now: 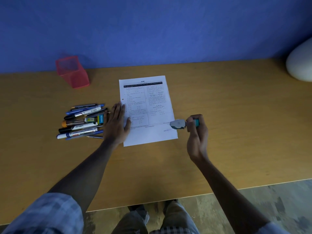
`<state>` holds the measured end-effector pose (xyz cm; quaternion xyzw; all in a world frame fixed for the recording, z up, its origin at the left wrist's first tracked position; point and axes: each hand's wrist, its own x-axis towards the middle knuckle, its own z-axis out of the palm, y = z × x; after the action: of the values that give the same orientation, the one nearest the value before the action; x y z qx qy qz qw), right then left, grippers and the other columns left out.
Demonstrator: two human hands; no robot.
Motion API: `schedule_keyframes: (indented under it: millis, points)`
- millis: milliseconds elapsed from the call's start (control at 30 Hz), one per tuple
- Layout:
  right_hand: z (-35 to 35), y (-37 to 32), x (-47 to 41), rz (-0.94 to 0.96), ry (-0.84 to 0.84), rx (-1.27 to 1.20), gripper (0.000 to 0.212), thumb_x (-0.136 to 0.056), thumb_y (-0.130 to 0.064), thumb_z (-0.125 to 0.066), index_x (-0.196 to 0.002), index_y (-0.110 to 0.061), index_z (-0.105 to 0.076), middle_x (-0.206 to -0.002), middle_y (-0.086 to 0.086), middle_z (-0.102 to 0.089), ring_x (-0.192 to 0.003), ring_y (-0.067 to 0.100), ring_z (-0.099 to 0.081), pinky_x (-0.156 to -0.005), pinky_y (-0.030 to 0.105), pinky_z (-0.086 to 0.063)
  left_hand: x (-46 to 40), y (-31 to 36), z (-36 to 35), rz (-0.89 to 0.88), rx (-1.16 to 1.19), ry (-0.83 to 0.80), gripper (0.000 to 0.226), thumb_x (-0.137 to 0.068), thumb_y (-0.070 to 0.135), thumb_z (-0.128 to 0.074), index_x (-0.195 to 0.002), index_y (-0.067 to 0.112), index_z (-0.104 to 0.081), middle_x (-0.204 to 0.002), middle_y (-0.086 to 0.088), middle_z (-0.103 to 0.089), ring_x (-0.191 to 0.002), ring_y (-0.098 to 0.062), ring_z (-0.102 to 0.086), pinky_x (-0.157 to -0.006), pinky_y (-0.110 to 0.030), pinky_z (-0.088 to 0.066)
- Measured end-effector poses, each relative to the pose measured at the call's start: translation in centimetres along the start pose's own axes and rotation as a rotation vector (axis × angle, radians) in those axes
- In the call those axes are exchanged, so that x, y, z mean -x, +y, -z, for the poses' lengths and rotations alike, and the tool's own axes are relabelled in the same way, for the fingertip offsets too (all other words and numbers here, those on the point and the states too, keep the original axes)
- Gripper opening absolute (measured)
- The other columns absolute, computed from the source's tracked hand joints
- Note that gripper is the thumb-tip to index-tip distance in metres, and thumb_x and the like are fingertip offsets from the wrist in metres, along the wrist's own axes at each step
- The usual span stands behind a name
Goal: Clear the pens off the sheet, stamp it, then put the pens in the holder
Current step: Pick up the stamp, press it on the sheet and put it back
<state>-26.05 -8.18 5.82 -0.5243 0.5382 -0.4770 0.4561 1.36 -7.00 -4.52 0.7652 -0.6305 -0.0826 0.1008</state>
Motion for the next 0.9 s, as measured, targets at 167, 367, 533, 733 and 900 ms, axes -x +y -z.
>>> schedule_keyframes:
  millis: [167,367,533,733,900]
  points:
    - [1.1,-2.6,-0.1,-0.225,0.002,-0.39,0.024,-0.095,-0.016,-0.044,-0.071,-0.019,-0.047,-0.064,-0.008,-0.04,-0.057,0.009,-0.034,-0.06,0.024,-0.029,0.0,0.0,0.0,-0.006,-0.006,0.002,0.065,-0.098,0.046,-0.025,-0.154,0.012,-0.02,-0.163,-0.006,-0.018,-0.151,-0.021,-0.013,-0.123,-0.047,-0.005]
    - [1.8,-5.0,-0.7,-0.443,-0.064,-0.807,0.037,-0.098,-0.02,-0.039,-0.065,-0.02,-0.056,-0.058,-0.007,-0.035,-0.055,0.009,-0.034,-0.061,0.025,-0.027,0.0,-0.1,0.1,-0.012,-0.004,0.003,0.067,-0.097,0.047,-0.023,-0.153,0.011,-0.022,-0.162,-0.008,-0.021,-0.151,-0.023,-0.016,-0.123,-0.049,-0.007]
    - [2.4,-5.8,-1.0,-0.506,-0.062,-0.941,0.038,-0.096,-0.016,-0.037,-0.061,-0.018,-0.054,-0.062,-0.002,-0.03,-0.059,0.014,-0.029,-0.059,0.027,-0.024,0.0,-0.1,0.1,-0.002,0.0,-0.001,0.065,-0.097,0.045,-0.026,-0.153,0.012,-0.023,-0.162,-0.006,-0.022,-0.15,-0.022,-0.017,-0.122,-0.05,-0.009]
    - [2.6,-5.4,-1.2,-0.525,-0.091,-1.021,0.035,-0.093,-0.016,-0.037,-0.061,-0.018,-0.052,-0.062,-0.003,-0.035,-0.06,0.014,-0.03,-0.058,0.026,-0.027,0.0,0.0,0.2,-0.001,0.006,0.0,0.066,-0.096,0.046,-0.026,-0.152,0.011,-0.025,-0.162,-0.006,-0.023,-0.15,-0.023,-0.018,-0.122,-0.05,-0.011]
    - [2.8,-4.6,-2.3,-0.501,-0.059,-0.912,0.035,-0.095,-0.019,-0.04,-0.063,-0.018,-0.056,-0.062,-0.003,-0.032,-0.058,0.012,-0.031,-0.06,0.026,-0.025,0.0,0.0,0.2,0.005,-0.001,0.0,0.066,-0.096,0.046,-0.024,-0.152,0.012,-0.024,-0.162,-0.005,-0.022,-0.15,-0.021,-0.017,-0.122,-0.048,-0.009]
